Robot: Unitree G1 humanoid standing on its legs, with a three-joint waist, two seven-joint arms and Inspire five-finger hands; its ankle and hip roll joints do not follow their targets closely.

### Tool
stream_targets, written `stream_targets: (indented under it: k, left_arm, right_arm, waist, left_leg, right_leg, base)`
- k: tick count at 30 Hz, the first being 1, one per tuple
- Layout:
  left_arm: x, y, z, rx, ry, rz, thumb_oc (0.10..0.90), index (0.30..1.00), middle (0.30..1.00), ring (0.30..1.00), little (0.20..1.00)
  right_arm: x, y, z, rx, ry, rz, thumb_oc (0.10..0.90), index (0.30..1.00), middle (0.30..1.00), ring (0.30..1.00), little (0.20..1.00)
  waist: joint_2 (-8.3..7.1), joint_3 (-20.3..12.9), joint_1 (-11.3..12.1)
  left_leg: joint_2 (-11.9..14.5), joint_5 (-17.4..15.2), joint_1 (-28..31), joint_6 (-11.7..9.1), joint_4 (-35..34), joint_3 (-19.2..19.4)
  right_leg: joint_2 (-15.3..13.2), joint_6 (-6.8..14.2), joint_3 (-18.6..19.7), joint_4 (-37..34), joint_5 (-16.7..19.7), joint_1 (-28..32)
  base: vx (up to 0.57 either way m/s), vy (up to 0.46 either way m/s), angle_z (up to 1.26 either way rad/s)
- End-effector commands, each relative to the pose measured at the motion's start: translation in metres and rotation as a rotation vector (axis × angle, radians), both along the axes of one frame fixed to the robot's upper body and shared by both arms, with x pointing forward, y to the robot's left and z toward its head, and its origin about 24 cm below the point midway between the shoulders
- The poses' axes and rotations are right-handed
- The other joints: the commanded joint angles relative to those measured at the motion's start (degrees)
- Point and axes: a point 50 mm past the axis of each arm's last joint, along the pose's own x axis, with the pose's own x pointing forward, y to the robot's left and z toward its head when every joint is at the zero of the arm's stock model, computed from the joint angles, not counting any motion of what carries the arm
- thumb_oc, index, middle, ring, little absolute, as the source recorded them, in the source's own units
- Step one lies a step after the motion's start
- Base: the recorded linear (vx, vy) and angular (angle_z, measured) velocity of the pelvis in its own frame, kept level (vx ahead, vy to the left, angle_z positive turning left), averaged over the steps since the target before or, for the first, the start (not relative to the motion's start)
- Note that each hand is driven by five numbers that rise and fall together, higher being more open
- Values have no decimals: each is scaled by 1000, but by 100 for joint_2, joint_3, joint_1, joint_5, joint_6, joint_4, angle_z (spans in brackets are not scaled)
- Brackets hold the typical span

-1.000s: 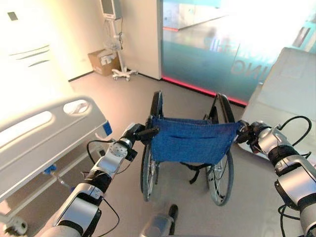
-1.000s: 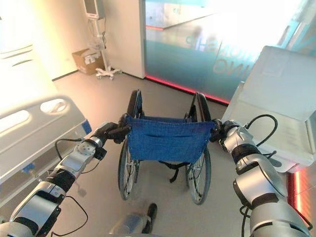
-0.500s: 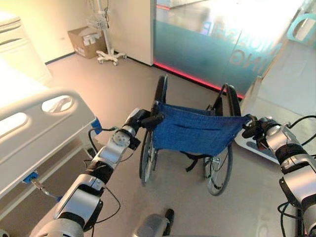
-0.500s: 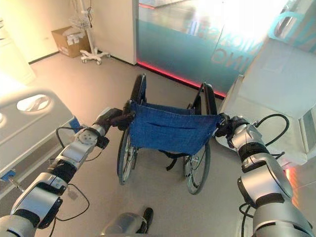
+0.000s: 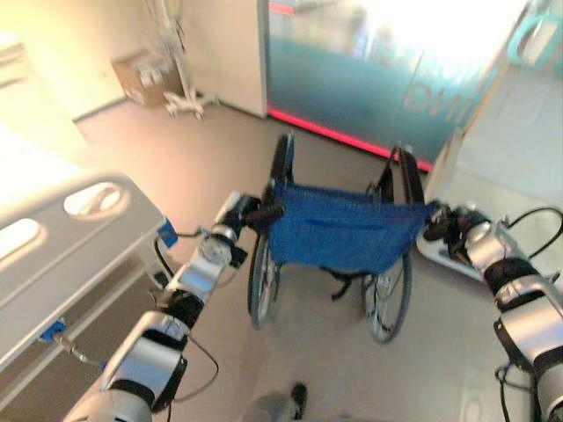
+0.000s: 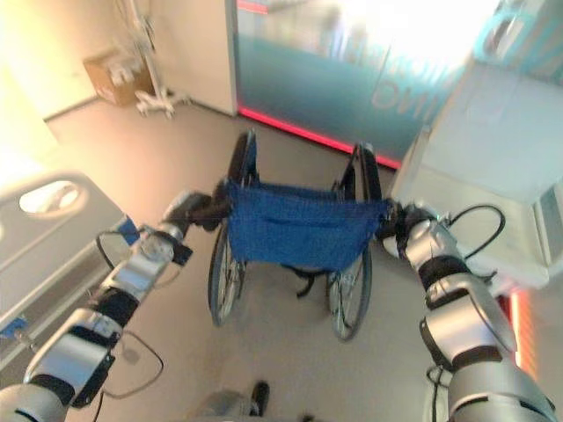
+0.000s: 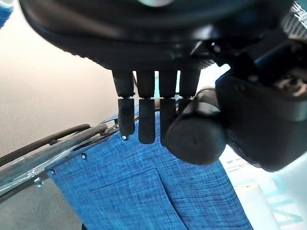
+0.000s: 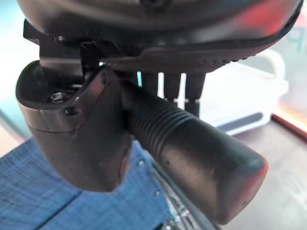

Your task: Push the wheelchair next to the bed

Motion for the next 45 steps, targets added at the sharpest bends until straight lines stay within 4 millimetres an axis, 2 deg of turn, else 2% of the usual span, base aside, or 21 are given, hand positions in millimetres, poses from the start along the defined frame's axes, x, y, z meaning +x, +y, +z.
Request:
stream_targets:
  k: [1, 4, 7, 10, 11, 13, 14, 15, 17, 20, 23, 26, 30, 33, 34, 35, 36, 38, 42, 43, 45]
  left_arm:
    - [-41, 54, -71, 302, 339, 116, 400, 300, 300, 300, 300]
    - [-42, 55, -70, 308, 338, 101, 400, 300, 300, 300, 300]
    - [-38, 57, -63, 306, 312, 110, 400, 300, 300, 300, 300]
    - [-36, 59, -59, 283, 294, 122, 400, 300, 300, 300, 300]
    - [-36, 59, -59, 281, 296, 123, 400, 300, 300, 300, 300]
    - [-37, 56, -64, 294, 318, 125, 400, 300, 300, 300, 300]
    - [-34, 51, -63, 287, 317, 120, 400, 300, 300, 300, 300]
    - [-34, 50, -63, 286, 316, 120, 400, 300, 300, 300, 300]
    - [-30, 39, -63, 276, 304, 101, 400, 300, 300, 300, 300]
    - [-28, 31, -64, 268, 290, 87, 400, 300, 300, 300, 300]
    - [-29, 30, -64, 245, 273, 99, 400, 300, 300, 300, 300]
    - [-31, 31, -66, 223, 285, 100, 400, 300, 300, 300, 300]
    - [-33, 30, -71, 232, 310, 77, 400, 300, 300, 300, 300]
    - [-36, 25, -76, 240, 321, 54, 400, 300, 300, 300, 300]
    - [-37, 23, -78, 240, 321, 46, 400, 300, 300, 300, 300]
    - [-38, 18, -78, 238, 319, 30, 400, 300, 300, 300, 300]
    - [-38, 17, -77, 238, 318, 26, 400, 300, 300, 300, 300]
    - [-39, 20, -76, 245, 314, 17, 400, 300, 300, 300, 300]
    - [-46, 31, -77, 253, 323, 32, 400, 300, 300, 300, 300]
    - [-50, 34, -80, 254, 333, 39, 400, 300, 300, 300, 300]
    - [-53, 38, -82, 256, 340, 43, 400, 300, 300, 300, 300]
  right_arm:
    - [32, 105, 45, -63, -157, 556, 400, 300, 300, 300, 300]
    - [30, 101, 44, -64, -156, 539, 400, 300, 300, 300, 300]
    - [32, 102, 52, -83, -181, 534, 400, 300, 300, 300, 300]
    - [34, 96, 67, -85, -215, 522, 400, 300, 300, 300, 300]
    - [34, 97, 67, -85, -215, 523, 400, 300, 300, 300, 300]
    - [33, 102, 74, -97, -239, 548, 400, 300, 300, 300, 300]
    - [33, 96, 78, -113, -255, 551, 400, 300, 300, 300, 300]
    - [33, 95, 78, -115, -256, 551, 400, 300, 300, 300, 300]
    - [32, 88, 79, -137, -283, 534, 400, 300, 300, 300, 300]
    - [30, 84, 75, -142, -301, 515, 400, 300, 300, 300, 300]
    - [29, 85, 70, -161, -278, 539, 400, 300, 300, 300, 300]
    - [28, 81, 70, -192, -249, 558, 400, 300, 300, 300, 300]
    - [28, 75, 69, -212, -233, 573, 400, 300, 300, 300, 300]
    - [28, 77, 68, -245, -223, 594, 400, 300, 300, 300, 300]
    - [29, 78, 67, -259, -220, 600, 400, 300, 300, 300, 300]
    - [30, 80, 67, -283, -214, 616, 400, 300, 300, 300, 300]
    - [31, 81, 67, -286, -215, 619, 400, 300, 300, 300, 300]
    - [33, 84, 68, -277, -222, 618, 400, 300, 300, 300, 300]
    - [34, 88, 70, -263, -216, 645, 400, 300, 300, 300, 300]
    - [35, 91, 68, -260, -205, 665, 400, 300, 300, 300, 300]
    - [35, 94, 67, -262, -200, 686, 400, 300, 300, 300, 300]
  waist:
    - [-369, 447, 182]
    - [-371, 504, 131]
    - [-369, 616, 67]
    - [-344, 627, -50]
    - [-336, 630, -57]
    - [-297, 695, -180]
    - [-207, 705, -293]
    - [-191, 708, -307]
    - [-86, 696, -467]
    - [43, 720, -565]
    - [118, 694, -579]
    - [191, 560, -649]
    - [143, 498, -667]
    - [58, 588, -467]
    - [29, 650, -349]
    - [23, 811, -136]
    - [37, 828, -90]
    - [179, 967, 207]
    - [346, 918, 583]
    - [372, 828, 692]
    - [284, 728, 765]
  left_leg:
    - [250, -1415, 736, -121, 475, 163]
    - [369, -1653, 905, -188, 599, -27]
    - [659, -1843, 1099, -387, 625, -212]
    - [1054, -1793, 1091, -543, 591, -284]
    - [1086, -1788, 1108, -556, 586, -275]
    - [1547, -1380, 1258, -770, 494, 60]
    - [1872, -825, 1239, -862, 375, 335]
    - [1908, -780, 1247, -872, 354, 356]
    - [2192, -354, 1309, -977, 176, 740]
    - [2289, -38, 1364, -1085, 14, 900]
    - [2252, 153, 1394, -1126, -63, 722]
    - [2347, 569, 1471, -1223, -29, 708]
    - [2506, 1001, 1423, -1283, 438, 868]
    - [2138, 821, 902, -1124, 720, 830]
    - [1876, 669, 617, -1036, 794, 842]
    - [1403, 449, 44, -933, 906, 1014]
    - [1307, 445, -87, -922, 871, 1062]
    - [876, 602, -649, -916, 644, 1223]
    - [612, 909, -797, -891, -70, 1345]
    - [571, 863, -749, -839, -220, 1470]
    - [509, 523, -612, -725, -247, 1734]
  right_leg:
    - [-939, 296, 588, -165, 1462, -1032]
    - [-1094, 363, 732, -252, 1588, -1128]
    - [-1193, 411, 872, -173, 1641, -1339]
    - [-1017, 445, 904, 227, 1199, -1469]
    - [-1011, 443, 886, 287, 1169, -1488]
    - [-997, 356, 546, 826, 900, -1575]
    - [-922, 193, 320, 924, 715, -1503]
    - [-908, 175, 294, 931, 695, -1490]
    - [-873, 66, -27, 982, 568, -1408]
    - [-743, -83, -203, 1033, 387, -1260]
    - [-570, -205, -185, 1029, 236, -1155]
    - [-399, -353, -237, 1010, 93, -1119]
    - [-262, -532, -384, 955, -46, -892]
    - [-123, -583, -360, 720, -88, -437]
    - [-77, -580, -305, 606, -92, -255]
    - [45, -588, -259, 410, -139, 126]
    - [82, -591, -261, 364, -136, 179]
    - [381, -636, -192, 302, -265, 524]
    - [714, -659, -56, 347, -550, 929]
    - [771, -652, -77, 397, -658, 1052]
    - [691, -620, -143, 525, -889, 1226]
  base:
    - [416, -266, 19]
    - [390, -296, 11]
    - [322, -354, 30]
    - [290, -421, 65]
    - [406, -370, 109]
    - [357, -273, 82]
    - [244, -186, 79]
    - [261, -201, 92]
    - [211, -180, 56]
    - [228, -194, 76]
    - [259, -219, 35]
    - [176, -166, -6]
    - [209, -237, 64]
    - [259, -229, 27]
    - [357, -241, -11]
    - [388, -247, -8]
    - [401, -223, 2]
    - [400, -143, -17]
    - [459, -38, -84]
    - [451, 82, -95]
    - [470, 108, -79]
